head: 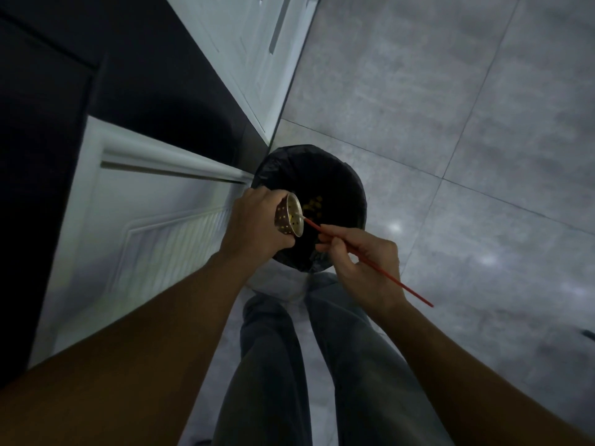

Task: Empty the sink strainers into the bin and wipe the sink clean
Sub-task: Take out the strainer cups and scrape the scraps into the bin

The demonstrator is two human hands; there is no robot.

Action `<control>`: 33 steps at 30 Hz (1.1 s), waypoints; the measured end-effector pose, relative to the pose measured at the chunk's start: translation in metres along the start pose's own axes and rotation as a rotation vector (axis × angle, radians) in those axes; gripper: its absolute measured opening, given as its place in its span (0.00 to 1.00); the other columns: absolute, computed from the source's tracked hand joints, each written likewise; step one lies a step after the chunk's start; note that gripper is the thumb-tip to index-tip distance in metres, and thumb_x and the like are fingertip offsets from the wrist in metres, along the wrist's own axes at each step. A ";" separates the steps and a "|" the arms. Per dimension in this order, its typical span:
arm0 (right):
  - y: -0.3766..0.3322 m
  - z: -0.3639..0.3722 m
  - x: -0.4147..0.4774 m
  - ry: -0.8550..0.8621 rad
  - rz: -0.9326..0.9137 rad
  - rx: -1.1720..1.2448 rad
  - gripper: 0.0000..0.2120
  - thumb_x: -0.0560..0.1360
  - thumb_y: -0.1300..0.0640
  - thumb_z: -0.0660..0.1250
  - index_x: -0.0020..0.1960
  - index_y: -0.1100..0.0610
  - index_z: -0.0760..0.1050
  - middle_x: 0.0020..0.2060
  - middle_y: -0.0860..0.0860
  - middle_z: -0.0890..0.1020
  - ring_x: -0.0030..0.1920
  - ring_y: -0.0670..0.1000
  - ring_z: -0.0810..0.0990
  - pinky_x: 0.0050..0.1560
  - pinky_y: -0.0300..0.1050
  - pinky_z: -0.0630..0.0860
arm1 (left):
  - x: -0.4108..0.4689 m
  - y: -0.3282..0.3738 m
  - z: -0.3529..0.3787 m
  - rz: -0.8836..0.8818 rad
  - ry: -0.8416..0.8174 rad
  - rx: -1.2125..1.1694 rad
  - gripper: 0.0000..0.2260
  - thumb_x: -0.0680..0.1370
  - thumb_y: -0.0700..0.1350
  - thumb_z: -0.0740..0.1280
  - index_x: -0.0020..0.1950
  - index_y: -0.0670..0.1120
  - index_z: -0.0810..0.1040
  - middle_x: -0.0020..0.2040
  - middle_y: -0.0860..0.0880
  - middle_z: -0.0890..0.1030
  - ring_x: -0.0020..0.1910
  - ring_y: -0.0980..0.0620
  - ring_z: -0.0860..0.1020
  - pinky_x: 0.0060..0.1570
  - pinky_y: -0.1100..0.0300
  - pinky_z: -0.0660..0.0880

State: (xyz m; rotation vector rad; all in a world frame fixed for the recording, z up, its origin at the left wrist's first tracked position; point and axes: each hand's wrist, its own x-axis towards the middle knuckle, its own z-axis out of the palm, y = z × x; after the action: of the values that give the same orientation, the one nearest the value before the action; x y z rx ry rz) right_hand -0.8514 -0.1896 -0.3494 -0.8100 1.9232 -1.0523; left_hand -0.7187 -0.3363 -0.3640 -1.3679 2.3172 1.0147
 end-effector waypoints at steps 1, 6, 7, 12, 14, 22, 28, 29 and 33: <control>-0.003 0.002 0.001 -0.020 -0.009 0.016 0.12 0.78 0.55 0.63 0.58 0.50 0.83 0.47 0.42 0.86 0.46 0.41 0.86 0.48 0.36 0.83 | 0.001 0.001 0.000 0.006 -0.006 -0.005 0.34 0.63 0.49 0.81 0.68 0.47 0.75 0.61 0.46 0.77 0.62 0.45 0.72 0.63 0.48 0.72; -0.004 0.009 0.005 -0.079 -0.012 -0.006 0.14 0.79 0.55 0.62 0.59 0.54 0.83 0.46 0.44 0.86 0.44 0.44 0.85 0.45 0.41 0.83 | 0.000 0.007 0.004 0.040 -0.053 -0.072 0.35 0.64 0.49 0.82 0.68 0.46 0.75 0.61 0.47 0.77 0.62 0.46 0.73 0.63 0.50 0.72; -0.003 0.009 0.007 -0.077 0.006 -0.002 0.14 0.79 0.54 0.62 0.59 0.53 0.83 0.46 0.44 0.86 0.44 0.44 0.85 0.45 0.41 0.84 | -0.001 0.007 0.004 0.039 -0.054 -0.080 0.34 0.64 0.49 0.82 0.68 0.46 0.75 0.61 0.47 0.78 0.62 0.46 0.73 0.62 0.50 0.73; 0.004 0.004 0.009 -0.075 -0.005 -0.043 0.13 0.80 0.55 0.62 0.60 0.50 0.82 0.45 0.43 0.86 0.44 0.44 0.86 0.44 0.41 0.84 | -0.003 0.007 0.005 0.027 -0.064 -0.067 0.35 0.64 0.47 0.81 0.69 0.46 0.75 0.61 0.46 0.77 0.61 0.46 0.72 0.62 0.48 0.73; 0.006 0.002 0.007 -0.065 -0.005 -0.037 0.13 0.80 0.56 0.63 0.59 0.46 0.82 0.44 0.40 0.86 0.44 0.44 0.86 0.45 0.39 0.84 | -0.004 0.008 0.006 0.024 -0.061 -0.046 0.34 0.64 0.47 0.81 0.69 0.46 0.75 0.61 0.46 0.77 0.61 0.46 0.73 0.62 0.47 0.73; 0.008 -0.004 0.001 0.002 0.009 0.027 0.12 0.79 0.59 0.64 0.58 0.49 0.82 0.47 0.38 0.85 0.47 0.39 0.86 0.50 0.32 0.81 | -0.003 0.006 0.008 -0.011 -0.065 0.026 0.35 0.65 0.47 0.80 0.70 0.47 0.73 0.63 0.47 0.76 0.63 0.46 0.71 0.64 0.48 0.72; 0.008 0.002 0.002 -0.112 -0.006 -0.003 0.13 0.79 0.56 0.63 0.59 0.53 0.83 0.46 0.46 0.87 0.44 0.46 0.86 0.45 0.46 0.84 | -0.001 0.012 0.009 0.048 -0.045 0.011 0.35 0.65 0.46 0.80 0.70 0.47 0.74 0.62 0.47 0.77 0.62 0.46 0.71 0.63 0.51 0.71; 0.009 0.003 0.002 -0.101 0.011 -0.007 0.13 0.79 0.56 0.63 0.59 0.53 0.83 0.46 0.47 0.87 0.44 0.46 0.86 0.45 0.47 0.84 | -0.001 0.013 0.010 0.052 -0.040 0.010 0.35 0.65 0.46 0.80 0.70 0.47 0.74 0.62 0.47 0.77 0.62 0.46 0.71 0.63 0.51 0.71; 0.011 -0.004 0.004 -0.046 0.043 0.021 0.12 0.79 0.58 0.64 0.58 0.50 0.83 0.46 0.44 0.87 0.45 0.45 0.87 0.47 0.45 0.85 | 0.000 0.012 0.012 0.053 -0.024 0.005 0.35 0.66 0.46 0.79 0.71 0.47 0.73 0.63 0.47 0.76 0.63 0.47 0.71 0.63 0.52 0.71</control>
State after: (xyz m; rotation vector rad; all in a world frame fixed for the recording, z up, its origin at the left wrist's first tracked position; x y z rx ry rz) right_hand -0.8587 -0.1867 -0.3591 -0.7713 1.8800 -1.0172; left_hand -0.7305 -0.3248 -0.3671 -1.2909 2.3487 1.0339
